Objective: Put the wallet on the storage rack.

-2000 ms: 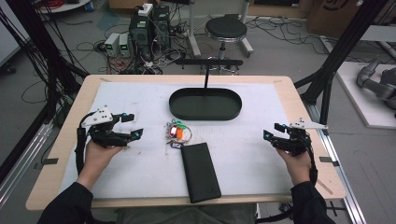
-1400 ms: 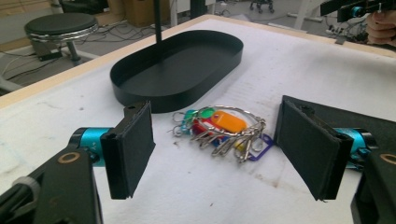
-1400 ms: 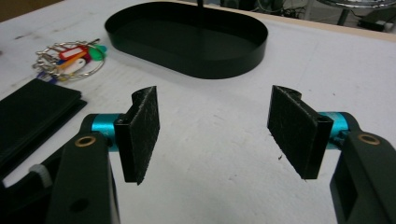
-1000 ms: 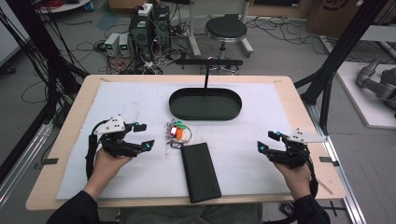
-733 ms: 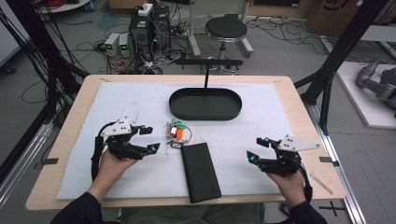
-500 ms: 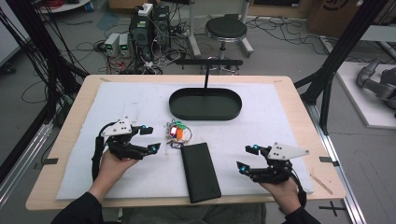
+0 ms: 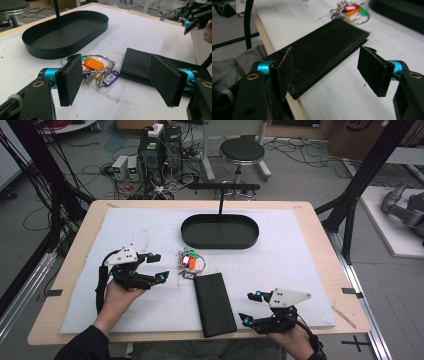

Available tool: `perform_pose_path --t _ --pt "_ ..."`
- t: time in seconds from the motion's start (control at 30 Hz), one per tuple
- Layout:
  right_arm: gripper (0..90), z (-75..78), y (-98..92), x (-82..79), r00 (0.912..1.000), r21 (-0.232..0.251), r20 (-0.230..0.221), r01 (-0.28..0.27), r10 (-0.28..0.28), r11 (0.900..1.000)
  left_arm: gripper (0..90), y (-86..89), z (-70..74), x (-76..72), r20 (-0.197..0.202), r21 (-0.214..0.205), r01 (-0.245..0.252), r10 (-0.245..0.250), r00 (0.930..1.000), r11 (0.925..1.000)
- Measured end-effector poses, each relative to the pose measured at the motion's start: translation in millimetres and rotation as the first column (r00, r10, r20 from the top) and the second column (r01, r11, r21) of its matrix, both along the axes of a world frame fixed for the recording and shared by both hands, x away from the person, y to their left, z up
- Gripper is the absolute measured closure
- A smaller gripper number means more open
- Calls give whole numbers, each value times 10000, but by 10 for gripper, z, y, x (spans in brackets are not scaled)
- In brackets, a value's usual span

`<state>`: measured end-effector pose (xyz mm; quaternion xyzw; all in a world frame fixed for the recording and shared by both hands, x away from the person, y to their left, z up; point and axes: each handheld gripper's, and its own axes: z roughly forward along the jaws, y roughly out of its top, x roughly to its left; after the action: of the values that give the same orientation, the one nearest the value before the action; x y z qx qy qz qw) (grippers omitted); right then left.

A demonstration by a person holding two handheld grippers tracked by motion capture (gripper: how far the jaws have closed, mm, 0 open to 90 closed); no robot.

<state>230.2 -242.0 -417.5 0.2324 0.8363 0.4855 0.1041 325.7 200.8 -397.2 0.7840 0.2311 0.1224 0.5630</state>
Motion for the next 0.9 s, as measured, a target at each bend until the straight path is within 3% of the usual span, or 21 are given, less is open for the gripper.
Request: perform_pose_path --t 0.23,0.47,0.57,0.73,0.9 --pt "310 -147 139 -76 9986 -727 -387 -402 374 9965 279 -22 1 -5 7 1 17 -17 10000 10000" --pt "354 -273 265 -84 9962 -1678 -513 -781 704 9827 279 -33 -3 -7 19 -19 51 -51 10000 10000" --pt "373 -302 287 -70 9946 -1868 -566 -963 872 9777 279 -16 -5 -9 17 -2 16 -16 10000 10000" --pt "568 -282 281 -61 9861 -1880 -752 -1599 1481 9691 279 5 -6 -20 21 -37 -39 39 10000 10000" --pt "668 -253 233 -54 9881 -1994 -495 -1523 1453 9680 279 1 -4 -30 20 -8 -21 21 10000 10000"
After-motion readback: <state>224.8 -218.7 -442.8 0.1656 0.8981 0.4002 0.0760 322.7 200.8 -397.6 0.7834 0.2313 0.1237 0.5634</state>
